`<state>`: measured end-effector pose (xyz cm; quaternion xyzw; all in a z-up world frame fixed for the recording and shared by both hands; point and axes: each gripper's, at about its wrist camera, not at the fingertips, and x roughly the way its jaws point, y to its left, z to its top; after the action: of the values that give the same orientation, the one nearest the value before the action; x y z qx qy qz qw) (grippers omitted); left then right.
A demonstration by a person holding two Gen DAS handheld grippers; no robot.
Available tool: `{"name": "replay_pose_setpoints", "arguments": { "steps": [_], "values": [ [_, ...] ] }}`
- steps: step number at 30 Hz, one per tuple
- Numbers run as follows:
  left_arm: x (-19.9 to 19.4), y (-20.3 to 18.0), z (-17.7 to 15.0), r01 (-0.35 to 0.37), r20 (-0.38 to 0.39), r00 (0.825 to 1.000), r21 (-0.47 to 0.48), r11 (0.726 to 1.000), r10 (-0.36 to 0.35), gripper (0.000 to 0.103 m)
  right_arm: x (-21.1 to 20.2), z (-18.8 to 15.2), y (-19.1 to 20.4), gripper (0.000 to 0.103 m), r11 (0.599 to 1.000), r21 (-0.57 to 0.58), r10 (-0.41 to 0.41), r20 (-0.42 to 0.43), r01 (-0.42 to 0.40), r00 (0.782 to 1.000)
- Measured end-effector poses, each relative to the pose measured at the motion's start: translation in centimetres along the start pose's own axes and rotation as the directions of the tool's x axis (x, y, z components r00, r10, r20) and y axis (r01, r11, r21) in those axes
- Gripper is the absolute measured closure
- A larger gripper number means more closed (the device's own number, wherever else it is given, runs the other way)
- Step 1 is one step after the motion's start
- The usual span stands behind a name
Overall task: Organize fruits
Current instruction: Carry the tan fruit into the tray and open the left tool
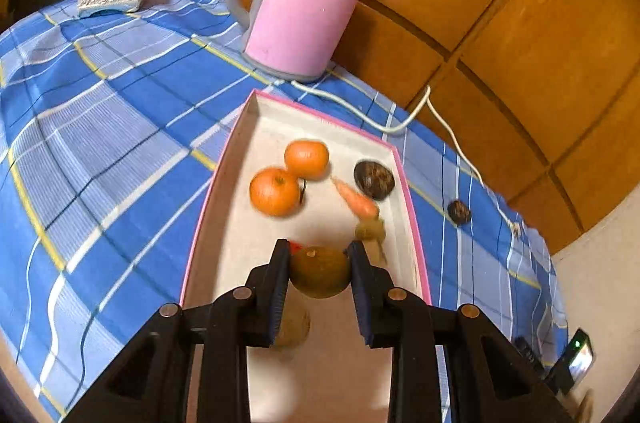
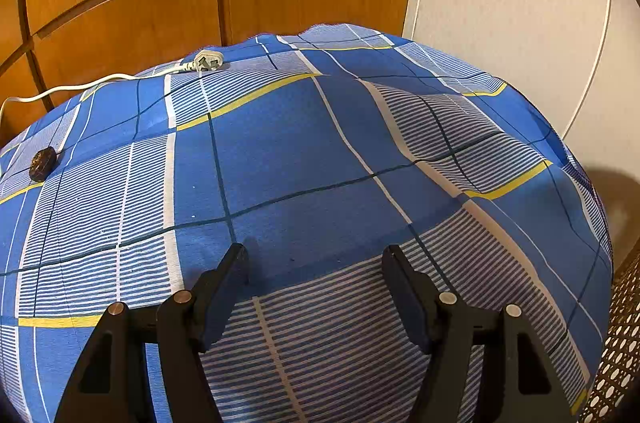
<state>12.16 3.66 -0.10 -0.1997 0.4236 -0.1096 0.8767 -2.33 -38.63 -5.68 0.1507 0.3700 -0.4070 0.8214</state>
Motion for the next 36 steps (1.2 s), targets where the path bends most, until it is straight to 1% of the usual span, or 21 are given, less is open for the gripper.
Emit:
{"name": "replay_pose_setpoints", "arguments": {
  "steps": [3, 6, 8, 9, 11, 13, 14, 15, 17, 19, 21, 23, 26, 29, 30, 36],
  "values": [
    [1.7, -0.1, 1.2, 0.017, -0.017, 1.000, -0.029, 0.999, -0.017, 0.074, 0.0, 0.0, 0.0, 0.033, 1.000, -0.001, -0.001, 0.000, 0.001, 1.000],
    [3.9, -0.1, 2.0, 0.014, -0.052, 0.999, -0.048, 0.999, -0.017, 0.073, 0.0, 0.0, 0.0, 0.033, 1.000, -0.001, -0.001, 0.000, 0.001, 1.000],
    [5.0, 0.0, 2.3, 0.000, -0.074, 0.997, -0.057, 0.998, -0.004, 0.073, 0.0, 0.0, 0.0, 0.033, 1.000, -0.001, 0.000, 0.000, 0.000, 1.000],
    [5.8, -0.1, 2.4, -0.001, -0.087, 0.996, -0.052, 0.999, -0.004, 0.073, 0.0, 0.0, 0.0, 0.033, 1.000, -0.001, 0.000, 0.000, 0.000, 1.000],
    [6.5, -0.3, 2.5, -0.020, -0.089, 0.996, -0.040, 0.999, 0.016, 0.073, 0.0, 0.0, 0.0, 0.033, 1.000, -0.001, -0.001, 0.000, 0.001, 1.000],
    [7.0, -1.0, 2.6, -0.029, -0.082, 0.996, -0.003, 1.000, 0.028, 0.073, 0.0, 0.0, 0.1, 0.033, 1.000, -0.001, -0.001, 0.000, 0.001, 1.000],
    [7.1, -1.4, 2.6, -0.046, -0.076, 0.996, 0.015, 0.999, 0.047, 0.072, 0.0, 0.0, 0.0, 0.033, 1.000, -0.002, -0.002, 0.000, 0.002, 1.000],
    [7.3, -1.5, 2.7, -0.052, -0.074, 0.996, 0.021, 0.998, 0.053, 0.069, 0.0, 0.0, 0.0, 0.033, 1.000, -0.002, -0.002, 0.000, 0.002, 1.000],
    [7.2, -1.6, 2.7, -0.057, -0.067, 0.996, 0.026, 0.998, 0.058, 0.067, 0.0, 0.0, 0.0, 0.033, 1.000, -0.003, -0.003, 0.000, 0.003, 1.000],
    [6.9, -1.6, 2.5, -0.065, -0.056, 0.996, 0.034, 0.997, 0.067, 0.066, 0.0, 0.0, 0.0, 0.033, 1.000, -0.004, -0.003, 0.000, 0.003, 1.000],
    [6.1, -1.8, 2.2, -0.075, -0.033, 0.997, 0.043, 0.996, 0.077, 0.056, 0.0, 0.0, 0.1, 0.033, 1.000, -0.005, -0.004, 0.001, 0.004, 1.000],
    [5.1, -2.0, 1.9, -0.096, -0.005, 0.995, 0.057, 0.994, 0.096, 0.052, 0.0, 0.0, 0.1, 0.033, 1.000, -0.005, -0.004, 0.000, 0.004, 1.000],
    [3.6, -2.0, 1.2, -0.116, 0.021, 0.993, 0.068, 0.991, 0.115, 0.051, 0.0, 0.0, 0.1, 0.033, 1.000, -0.005, -0.004, 0.000, 0.004, 1.000],
    [1.8, -1.8, 0.4, -0.128, 0.052, 0.991, 0.075, 0.989, 0.125, 0.045, 0.0, 0.0, 0.1, 0.033, 1.000, -0.005, -0.004, 0.000, 0.004, 1.000],
    [1.1, -1.6, 0.0, -0.134, 0.063, 0.990, 0.074, 0.988, 0.129, 0.045, 0.0, 0.0, 0.1, 0.033, 1.000, -0.005, -0.004, 0.000, 0.004, 1.000],
    [-1.7, -0.7, -1.9, -0.143, 0.080, 0.987, 0.082, 0.986, 0.136, 0.043, 0.0, 0.0, 0.1, 0.033, 1.000, -0.004, -0.003, 0.000, 0.003, 1.000]
  ]
}}
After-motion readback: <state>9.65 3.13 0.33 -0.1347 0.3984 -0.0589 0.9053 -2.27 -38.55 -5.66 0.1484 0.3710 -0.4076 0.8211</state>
